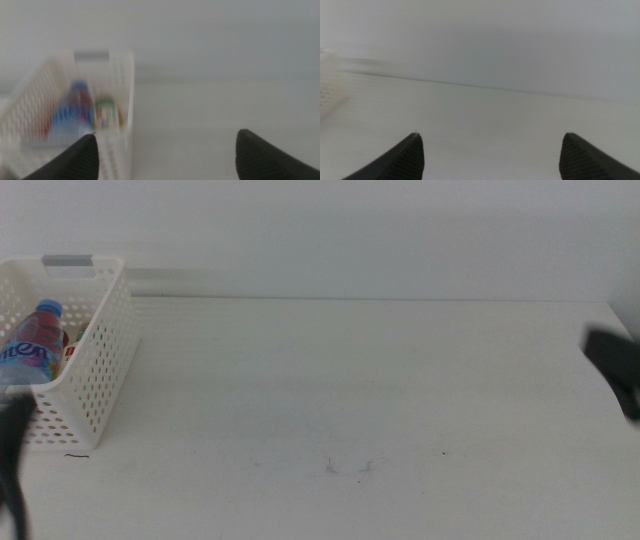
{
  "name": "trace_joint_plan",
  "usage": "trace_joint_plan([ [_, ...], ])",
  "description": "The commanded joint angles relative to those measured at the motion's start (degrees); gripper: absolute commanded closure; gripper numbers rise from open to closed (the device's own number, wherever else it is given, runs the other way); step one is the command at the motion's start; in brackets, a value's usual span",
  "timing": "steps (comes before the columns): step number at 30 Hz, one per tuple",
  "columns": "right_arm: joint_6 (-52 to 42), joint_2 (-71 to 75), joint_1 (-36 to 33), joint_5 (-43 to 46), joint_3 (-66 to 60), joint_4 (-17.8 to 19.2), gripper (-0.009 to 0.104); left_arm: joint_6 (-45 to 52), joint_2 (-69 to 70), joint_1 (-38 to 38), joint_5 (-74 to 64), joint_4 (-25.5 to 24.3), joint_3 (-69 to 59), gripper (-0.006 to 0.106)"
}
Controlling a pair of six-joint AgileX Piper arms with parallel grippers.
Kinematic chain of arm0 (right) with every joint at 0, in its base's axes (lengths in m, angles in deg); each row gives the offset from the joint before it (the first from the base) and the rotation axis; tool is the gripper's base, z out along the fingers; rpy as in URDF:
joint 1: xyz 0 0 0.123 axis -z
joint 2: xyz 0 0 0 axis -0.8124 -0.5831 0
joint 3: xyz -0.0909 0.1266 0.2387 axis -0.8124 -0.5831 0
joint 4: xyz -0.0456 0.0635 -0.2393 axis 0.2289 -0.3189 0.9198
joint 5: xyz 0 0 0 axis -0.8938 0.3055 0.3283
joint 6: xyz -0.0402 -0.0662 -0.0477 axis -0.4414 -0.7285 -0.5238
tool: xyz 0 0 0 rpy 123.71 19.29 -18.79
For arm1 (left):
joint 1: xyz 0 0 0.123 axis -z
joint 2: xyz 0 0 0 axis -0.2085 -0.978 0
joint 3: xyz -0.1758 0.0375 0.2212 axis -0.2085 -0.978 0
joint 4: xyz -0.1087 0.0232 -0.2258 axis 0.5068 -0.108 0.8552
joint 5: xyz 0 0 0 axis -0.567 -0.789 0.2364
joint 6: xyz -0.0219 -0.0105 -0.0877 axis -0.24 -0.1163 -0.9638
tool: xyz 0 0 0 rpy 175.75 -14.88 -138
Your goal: Use arms to grab the bottles and put them into the dustbin to the left of the table.
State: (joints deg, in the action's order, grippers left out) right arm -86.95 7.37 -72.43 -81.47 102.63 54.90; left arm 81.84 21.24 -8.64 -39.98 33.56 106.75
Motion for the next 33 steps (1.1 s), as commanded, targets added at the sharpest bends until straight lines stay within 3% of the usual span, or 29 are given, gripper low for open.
trace_joint_plan([
  [1,0.0,6.9,4.3,5.3,-8.9,0.4,0.009,-0.7,6.7,0.2,0.9,-0.7,-8.0,0.007],
  [7,0.0,25.4,11.8,5.3,-25.5,3.4,0.009,-0.7,21.7,0.1,0.8,-0.4,-19.5,0.007],
  [15,0.0,41.7,17.5,4.9,-33.6,3.0,0.009,-0.7,21.9,0.0,8.5,-0.4,-23.7,0.007],
  [17,0.0,41.7,17.6,0.4,-33.6,3.4,0.009,-0.7,21.9,0.0,8.7,-0.4,-23.7,0.007],
  [33,0.0,41.7,17.6,0.4,-33.6,3.2,0.009,-0.7,21.9,0.0,10.7,-0.6,-23.7,0.007],
])
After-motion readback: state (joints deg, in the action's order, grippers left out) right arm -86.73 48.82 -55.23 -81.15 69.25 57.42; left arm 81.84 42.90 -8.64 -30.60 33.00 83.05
